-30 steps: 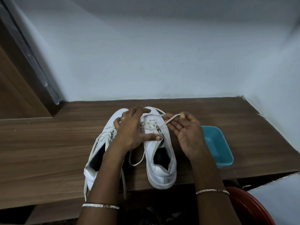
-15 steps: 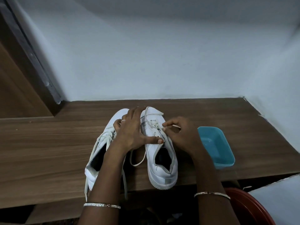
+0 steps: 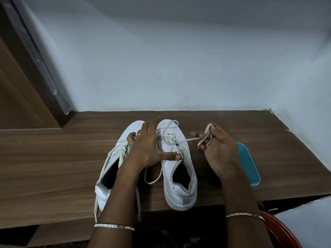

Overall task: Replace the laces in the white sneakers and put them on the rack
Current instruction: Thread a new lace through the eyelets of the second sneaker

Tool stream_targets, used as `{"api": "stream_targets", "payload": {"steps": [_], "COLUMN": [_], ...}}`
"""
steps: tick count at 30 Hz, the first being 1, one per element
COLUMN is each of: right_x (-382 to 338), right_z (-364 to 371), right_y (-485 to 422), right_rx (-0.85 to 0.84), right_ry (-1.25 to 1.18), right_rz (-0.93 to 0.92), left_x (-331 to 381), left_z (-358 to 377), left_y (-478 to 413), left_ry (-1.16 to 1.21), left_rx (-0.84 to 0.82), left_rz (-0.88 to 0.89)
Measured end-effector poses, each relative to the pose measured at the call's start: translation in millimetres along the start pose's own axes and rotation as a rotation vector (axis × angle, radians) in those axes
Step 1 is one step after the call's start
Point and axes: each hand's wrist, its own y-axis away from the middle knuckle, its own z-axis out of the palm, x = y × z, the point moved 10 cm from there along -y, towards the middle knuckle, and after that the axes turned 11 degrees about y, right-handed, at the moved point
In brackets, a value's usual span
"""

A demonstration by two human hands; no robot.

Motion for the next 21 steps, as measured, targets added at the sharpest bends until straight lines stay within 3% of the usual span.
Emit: {"api": "stream_targets", "payload": {"steps": [3, 5, 7, 9, 12, 18, 21], "right_x": [-3.9, -12.8, -21.2, -22.3, -7.2, 4.1, 7.7], "right_z": [-11.9, -20.8, -23.8, -15.8, 7.4, 27.8, 22.8], "right_y": [0.9, 2.2, 2.9, 1.9, -1.4, -5.0, -6.2], "right_rx": [0.041, 0.077, 0.105, 0.107, 0.026, -0.020, -0.009], "right_ry": [-0.159, -0.116, 0.131, 0.531, 1.020, 1.322, 1.292], "right_rz": [-0.002, -0.050, -0.114, -0.164, -0.208, -0.298, -0.262], "left_x": [0.1, -1.1, -2.1, -2.5, -2.0, -2.9, -3.1], "left_z": [1.1, 1.7, 2.1, 2.4, 2.2, 3.5, 3.8], "left_y": [0.5, 0.6, 0.3, 0.3, 0.1, -0.9, -1.0], "left_ry": [-0.005, 0.003, 0.008, 0.000, -0.012, -0.002, -0.010], "left_rx": [-0.011, -0.020, -0.022, -0.020, -0.010, -0.022, -0.023], "left_rz": [-0.010, -0.019, -0.022, -0.025, -0.018, -0.016, -0.017]}}
